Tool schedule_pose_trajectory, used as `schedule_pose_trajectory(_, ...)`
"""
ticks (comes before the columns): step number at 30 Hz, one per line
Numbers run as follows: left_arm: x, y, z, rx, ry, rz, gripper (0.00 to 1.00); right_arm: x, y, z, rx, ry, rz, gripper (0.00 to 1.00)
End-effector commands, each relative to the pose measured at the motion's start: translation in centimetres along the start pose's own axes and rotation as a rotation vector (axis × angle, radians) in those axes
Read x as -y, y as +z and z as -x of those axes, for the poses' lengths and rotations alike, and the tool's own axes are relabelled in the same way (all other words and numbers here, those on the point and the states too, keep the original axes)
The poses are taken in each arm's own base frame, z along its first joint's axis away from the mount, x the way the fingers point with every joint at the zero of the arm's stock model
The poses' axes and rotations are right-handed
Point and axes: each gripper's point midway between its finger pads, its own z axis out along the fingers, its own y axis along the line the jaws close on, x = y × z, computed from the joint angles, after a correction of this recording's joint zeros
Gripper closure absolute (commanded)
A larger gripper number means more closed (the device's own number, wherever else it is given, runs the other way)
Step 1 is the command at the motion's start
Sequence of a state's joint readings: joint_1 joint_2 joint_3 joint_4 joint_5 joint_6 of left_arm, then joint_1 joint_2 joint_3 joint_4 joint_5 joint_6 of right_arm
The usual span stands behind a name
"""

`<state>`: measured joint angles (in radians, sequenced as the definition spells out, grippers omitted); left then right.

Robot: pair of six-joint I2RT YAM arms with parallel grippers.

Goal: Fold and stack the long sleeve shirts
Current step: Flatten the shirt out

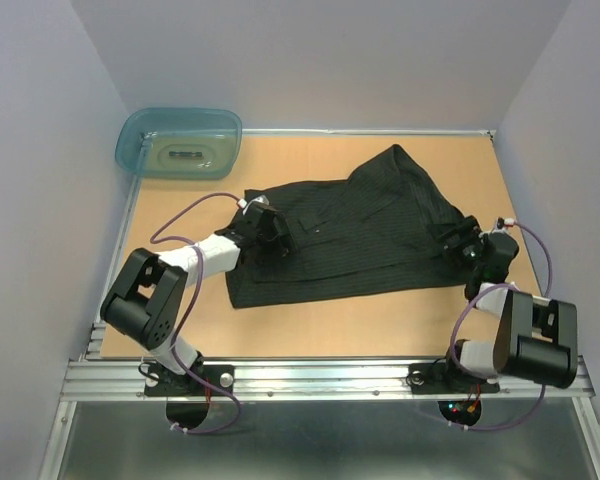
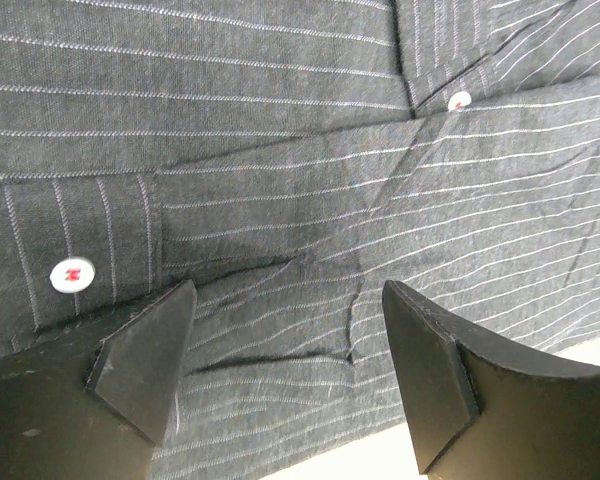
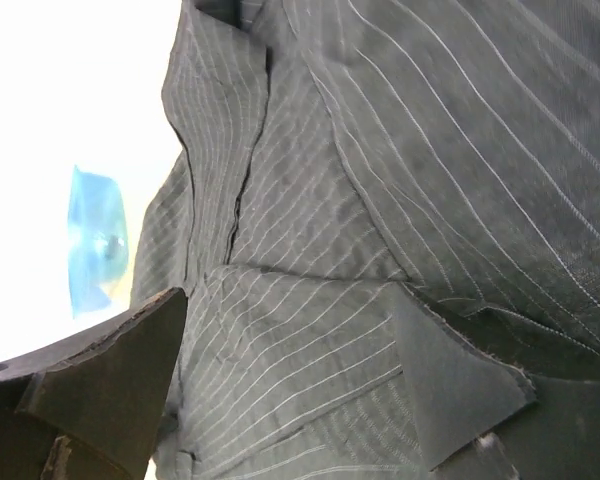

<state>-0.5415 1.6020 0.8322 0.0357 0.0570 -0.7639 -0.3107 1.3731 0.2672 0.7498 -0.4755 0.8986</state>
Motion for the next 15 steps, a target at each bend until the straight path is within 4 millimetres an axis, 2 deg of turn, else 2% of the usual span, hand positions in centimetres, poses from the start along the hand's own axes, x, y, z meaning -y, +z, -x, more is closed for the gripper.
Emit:
schedule_pose_trajectory(1, -0.3, -3.4, 0.6, 0.026, 0.022, 0.031, 0.10, -3.7, 0.4, 1.6, -0.025, -0.224, -0.017, 0.10)
schedule_pose_trajectory(2, 0.3, -4.1, 0.8, 0.037, 0.035, 0.019, 0.09, -4.6, 0.5, 1.5, -0.039, -0.284, -0.034, 0.10)
schedule_pose_trajectory(3, 1.0, -5.3, 1.7, 0.075, 0.052, 0.019, 0.07, -5.4, 0.6, 2.5, -0.030, -0.335, -0.105, 0.10)
schedule_pose_trajectory(5, 2.0, -6.3, 2.2, 0.121, 0.101, 0.028, 0.06, -6.6, 1.0, 0.8, -0.073, -0.455, -0.148, 0.10)
schedule_pose_trajectory(6, 2.5, -7.0, 2.7, 0.137, 0.134, 0.036, 0.06, -5.9, 0.8, -0.5, -0.140, -0.476, -0.206, 0.11)
schedule_pose_trajectory(7, 2.5, -7.4, 3.1, 0.166, 0.156, 0.063, 0.06, -7.2, 1.1, -0.6, -0.149, -0.514, -0.203, 0.11)
schedule_pose_trajectory(8, 2.7, -7.5, 3.0, 0.172, 0.179, 0.075, 0.06, -6.8, 0.8, -2.2, -0.205, -0.585, -0.253, 0.12)
schedule_pose_trajectory(10, 2.4, -7.3, 3.3, 0.175, 0.219, 0.119, 0.06, -6.8, 1.3, -3.8, -0.260, -0.679, -0.305, 0.14)
schedule_pose_trajectory(11, 2.6, -7.2, 3.4, 0.174, 0.227, 0.123, 0.06, -5.7, 1.0, -4.7, -0.314, -0.699, -0.353, 0.14)
schedule_pose_trajectory(12, 2.4, -6.8, 3.1, 0.159, 0.240, 0.133, 0.06, -5.8, 1.4, -5.1, -0.323, -0.717, -0.358, 0.15)
schedule_pose_trajectory(13, 2.3, -6.0, 3.0, 0.139, 0.262, 0.142, 0.06, -4.5, 1.2, -6.7, -0.393, -0.751, -0.402, 0.16)
schedule_pose_trajectory(15, 2.3, -4.8, 2.7, 0.111, 0.289, 0.167, 0.06, -3.8, 0.9, -7.6, -0.441, -0.788, -0.449, 0.16)
